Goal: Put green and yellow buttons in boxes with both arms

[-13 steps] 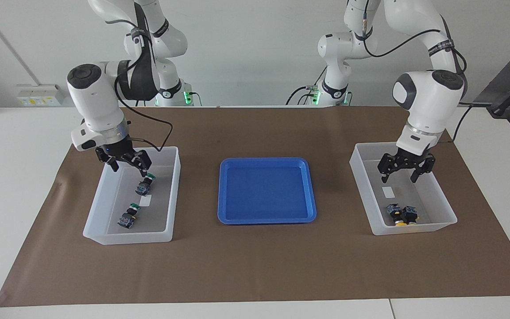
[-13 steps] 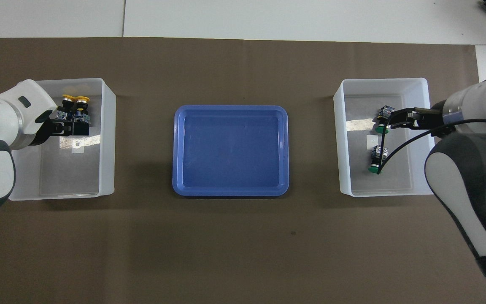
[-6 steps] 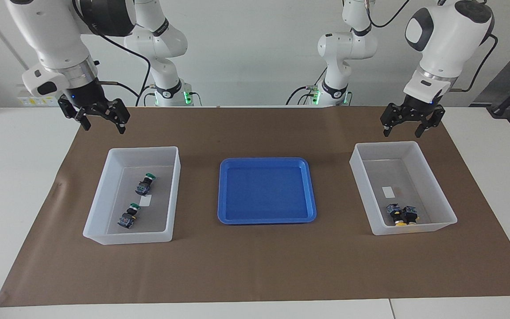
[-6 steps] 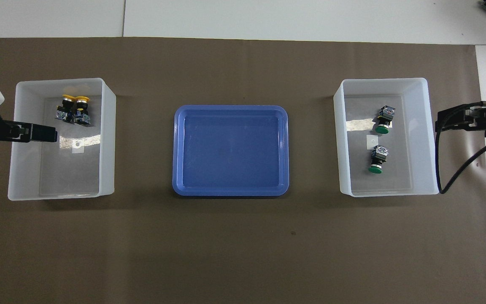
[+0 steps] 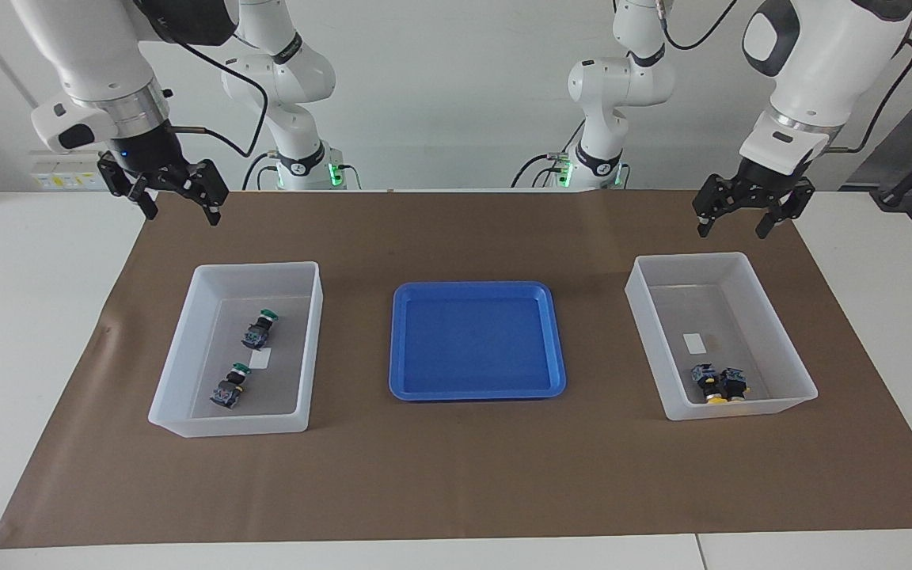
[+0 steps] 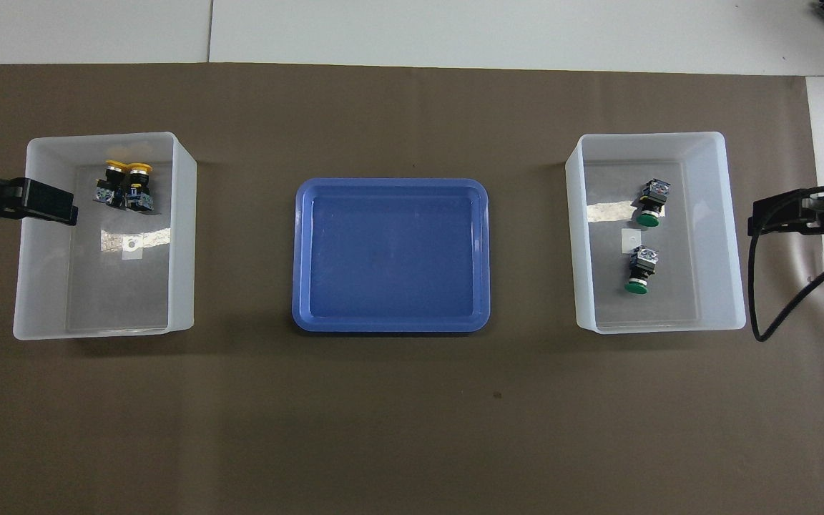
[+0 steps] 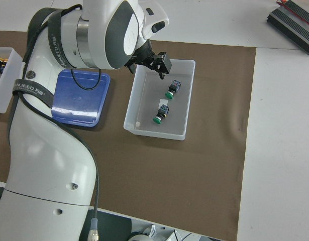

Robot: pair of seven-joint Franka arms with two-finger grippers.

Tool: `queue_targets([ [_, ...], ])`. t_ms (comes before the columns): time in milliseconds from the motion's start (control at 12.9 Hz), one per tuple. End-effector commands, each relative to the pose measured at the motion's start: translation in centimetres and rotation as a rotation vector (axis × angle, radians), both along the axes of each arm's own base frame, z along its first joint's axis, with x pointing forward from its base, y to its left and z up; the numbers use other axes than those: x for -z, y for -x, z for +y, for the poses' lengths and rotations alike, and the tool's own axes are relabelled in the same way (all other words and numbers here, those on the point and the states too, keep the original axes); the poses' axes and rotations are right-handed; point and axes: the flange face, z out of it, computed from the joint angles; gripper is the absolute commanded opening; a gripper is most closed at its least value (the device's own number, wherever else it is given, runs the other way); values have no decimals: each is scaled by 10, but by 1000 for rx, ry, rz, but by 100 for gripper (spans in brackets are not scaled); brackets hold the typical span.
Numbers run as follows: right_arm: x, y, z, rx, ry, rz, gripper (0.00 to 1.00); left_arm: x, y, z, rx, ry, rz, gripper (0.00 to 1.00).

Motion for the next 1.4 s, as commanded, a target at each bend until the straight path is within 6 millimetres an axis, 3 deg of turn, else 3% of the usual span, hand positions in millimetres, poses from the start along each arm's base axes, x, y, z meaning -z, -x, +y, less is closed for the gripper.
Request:
queue_targets([
  [0, 0, 7, -1, -30, -1, -4, 100, -4, 28, 3, -57, -4, 39, 100],
  [155, 0, 7, 0, -79, -1, -1, 100, 1, 38, 2, -59, -5, 61, 100],
  [544, 2, 8, -3, -81, -2, 4, 100, -5, 33, 7, -67, -9, 34, 100],
  [1320, 4, 10, 1, -76, -30, 7, 100, 5, 35, 10, -47, -40, 29, 100],
])
